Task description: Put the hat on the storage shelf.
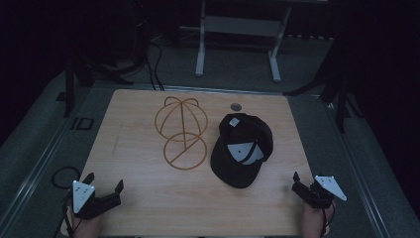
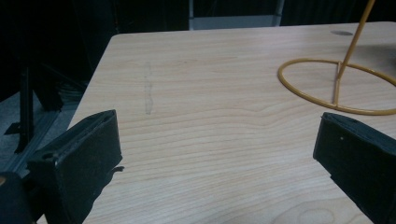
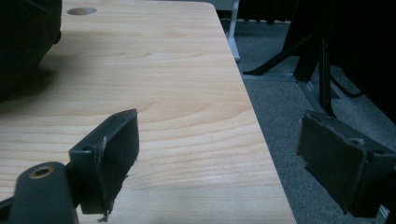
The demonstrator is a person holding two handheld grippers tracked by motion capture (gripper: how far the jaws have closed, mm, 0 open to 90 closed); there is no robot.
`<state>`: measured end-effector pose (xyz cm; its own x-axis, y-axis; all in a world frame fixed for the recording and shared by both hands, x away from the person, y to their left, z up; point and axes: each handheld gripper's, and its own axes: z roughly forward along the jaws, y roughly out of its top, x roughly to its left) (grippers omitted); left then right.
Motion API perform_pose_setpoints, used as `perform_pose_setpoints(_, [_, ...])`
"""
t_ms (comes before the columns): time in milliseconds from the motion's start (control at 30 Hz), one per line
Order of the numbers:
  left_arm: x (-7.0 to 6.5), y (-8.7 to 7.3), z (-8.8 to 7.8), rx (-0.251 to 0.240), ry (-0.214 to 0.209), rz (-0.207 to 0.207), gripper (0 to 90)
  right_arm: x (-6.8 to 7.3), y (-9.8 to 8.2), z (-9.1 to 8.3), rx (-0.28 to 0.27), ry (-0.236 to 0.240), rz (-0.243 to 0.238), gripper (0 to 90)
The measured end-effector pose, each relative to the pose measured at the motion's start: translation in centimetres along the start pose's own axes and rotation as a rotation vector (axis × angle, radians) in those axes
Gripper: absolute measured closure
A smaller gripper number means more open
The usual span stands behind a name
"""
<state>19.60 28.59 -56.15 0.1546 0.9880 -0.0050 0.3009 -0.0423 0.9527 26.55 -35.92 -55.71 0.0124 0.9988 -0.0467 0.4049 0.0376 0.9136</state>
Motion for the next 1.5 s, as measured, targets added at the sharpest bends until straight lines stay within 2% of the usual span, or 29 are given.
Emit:
perform_pose_setpoints(367, [0.2,0.1,-0.1,-0.007,0.007,-0.012,1.4,-0.4,0.1,0.0,0.016,0.023,0.026,13.0])
perform_pose_setpoints(433, [0.3,0.1,-0.1,-0.010,0.007,-0.019,1.4,-0.4,0.5,-0.2,0.037,0.077,0.063,13.0])
perform_pose_setpoints(533, [0.3,0.1,-0.1,-0.010,0.008,-0.021,1.4,-0.3,1.2,-0.7,0.037,0.092,0.073,13.0])
perform_pose_setpoints(733, [0.3,0.1,-0.1,-0.009,0.009,-0.021,1.4,0.0,3.3,-1.4,0.016,0.124,0.059,13.0])
perform_pose_setpoints(867, [0.4,0.1,-0.1,-0.007,0.008,-0.020,1.4,0.5,4.8,-2.0,-0.004,0.152,0.022,12.9])
perform_pose_setpoints(933, [0.3,0.0,-0.1,-0.004,0.012,-0.006,1.4,0.8,5.5,-2.4,-0.014,0.165,0.017,12.9])
perform_pose_setpoints(1067, [0.3,0.1,-0.1,-0.011,0.014,-0.009,1.4,1.3,7.1,-3.1,-0.033,0.215,0.031,12.5])
perform_pose_setpoints(1167, [0.3,0.1,-0.1,-0.010,0.014,-0.018,1.4,1.8,8.3,-3.6,-0.063,0.225,0.011,12.3])
perform_pose_setpoints(1233, [0.4,0.1,-0.1,-0.009,0.016,-0.020,1.4,2.2,9.1,-3.7,-0.063,0.232,-0.006,12.4])
perform_pose_setpoints(1333, [0.4,0.1,-0.1,-0.009,0.016,-0.019,1.4,2.7,10.4,-3.6,-0.046,0.284,-0.008,12.6])
perform_pose_setpoints(1500, [0.2,0.1,-0.1,-0.005,0.017,-0.004,1.4,4.4,12.1,-3.4,-0.049,0.352,-0.042,12.3])
